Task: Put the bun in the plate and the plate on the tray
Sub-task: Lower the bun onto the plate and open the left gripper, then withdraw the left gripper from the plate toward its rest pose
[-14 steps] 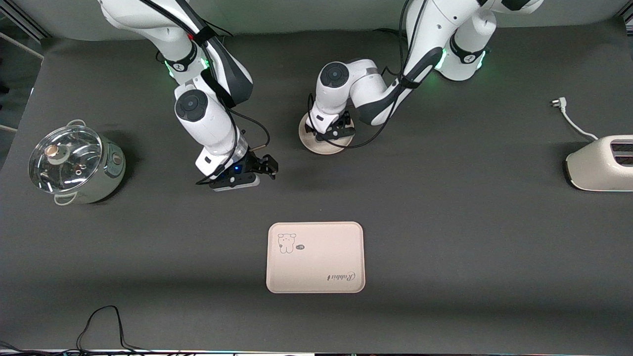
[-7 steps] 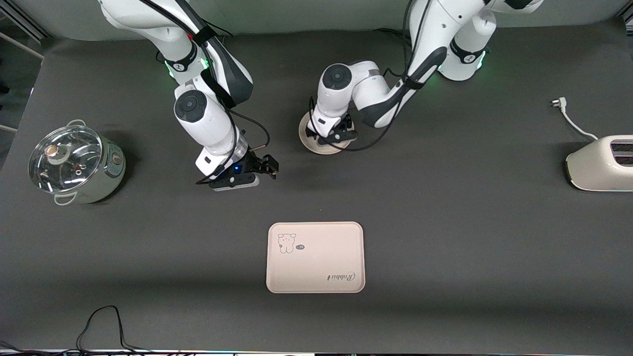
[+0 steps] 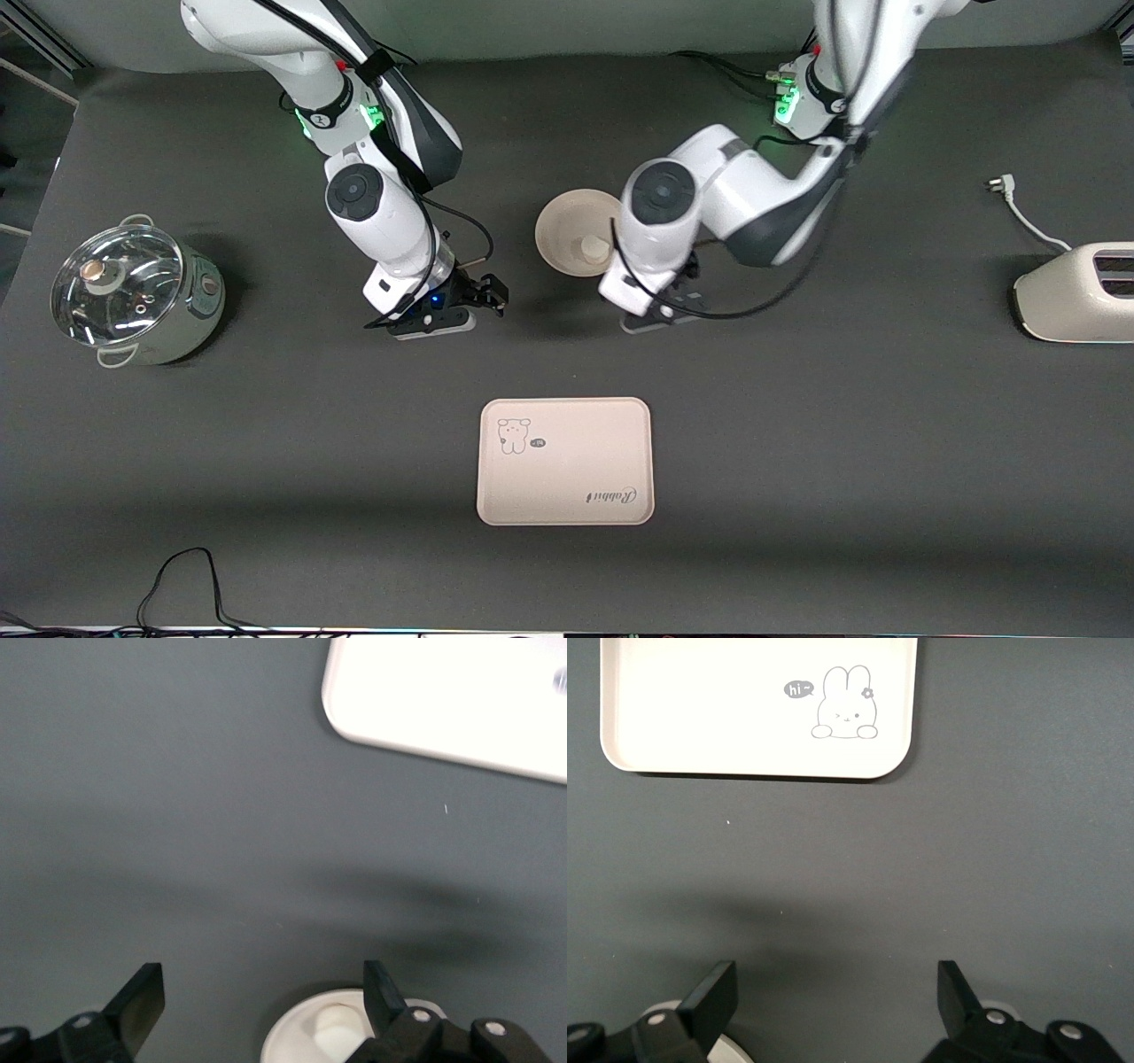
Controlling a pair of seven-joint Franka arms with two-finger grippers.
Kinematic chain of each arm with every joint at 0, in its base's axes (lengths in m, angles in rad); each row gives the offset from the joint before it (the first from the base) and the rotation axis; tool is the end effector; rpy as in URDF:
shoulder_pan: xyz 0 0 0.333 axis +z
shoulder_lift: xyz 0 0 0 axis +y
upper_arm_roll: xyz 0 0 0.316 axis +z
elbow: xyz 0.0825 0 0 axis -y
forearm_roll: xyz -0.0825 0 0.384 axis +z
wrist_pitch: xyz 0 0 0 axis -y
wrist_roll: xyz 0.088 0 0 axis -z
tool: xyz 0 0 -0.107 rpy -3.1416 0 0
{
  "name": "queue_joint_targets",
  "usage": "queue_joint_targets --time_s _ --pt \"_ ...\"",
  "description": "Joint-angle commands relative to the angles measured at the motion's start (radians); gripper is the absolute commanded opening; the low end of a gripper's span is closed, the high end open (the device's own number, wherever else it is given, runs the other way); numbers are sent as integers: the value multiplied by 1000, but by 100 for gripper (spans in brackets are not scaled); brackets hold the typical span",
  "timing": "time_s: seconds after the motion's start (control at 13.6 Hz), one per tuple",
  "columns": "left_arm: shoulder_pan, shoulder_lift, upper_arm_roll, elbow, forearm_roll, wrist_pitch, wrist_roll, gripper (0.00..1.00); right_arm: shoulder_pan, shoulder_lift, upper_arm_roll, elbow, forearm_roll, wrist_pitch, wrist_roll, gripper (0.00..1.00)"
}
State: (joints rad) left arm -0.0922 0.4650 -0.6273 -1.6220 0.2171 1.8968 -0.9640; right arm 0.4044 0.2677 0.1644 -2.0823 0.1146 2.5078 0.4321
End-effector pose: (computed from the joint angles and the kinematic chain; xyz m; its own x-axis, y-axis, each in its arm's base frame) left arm 0.5333 -0.3808 0.3862 0.9732 0.2015 -0.1108 0.1984 -0.9793 -0.0391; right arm 0.5058 0.3192 0.3149 0.9957 0.0326 0.0864 0.0475 -0.9831 -0.1770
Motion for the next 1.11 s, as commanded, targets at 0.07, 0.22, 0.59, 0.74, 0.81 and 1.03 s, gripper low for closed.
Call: queue_joint_targets --time_s 0.07,0.22,0.59,0.74,0.81,1.03 --pt "86 6 79 197 -36 -182 244 100 11 -1 -6 -5 13 19 11 100" --pt "80 -2 170 264 -53 -237 388 100 11 -1 -6 -5 13 20 11 100" --pt "68 -89 383 327 -65 -369 595 100 48 2 -8 -5 14 22 63 100" --pt "65 -138 483 303 -142 -369 657 100 79 18 -8 -11 14 55 120 100" --pt "56 -170 515 282 -143 -375 692 100 99 34 -9 -13 14 78 141 100" --pt "71 -322 590 127 -143 -367 749 100 134 51 -13 -50 13 155 180 100"
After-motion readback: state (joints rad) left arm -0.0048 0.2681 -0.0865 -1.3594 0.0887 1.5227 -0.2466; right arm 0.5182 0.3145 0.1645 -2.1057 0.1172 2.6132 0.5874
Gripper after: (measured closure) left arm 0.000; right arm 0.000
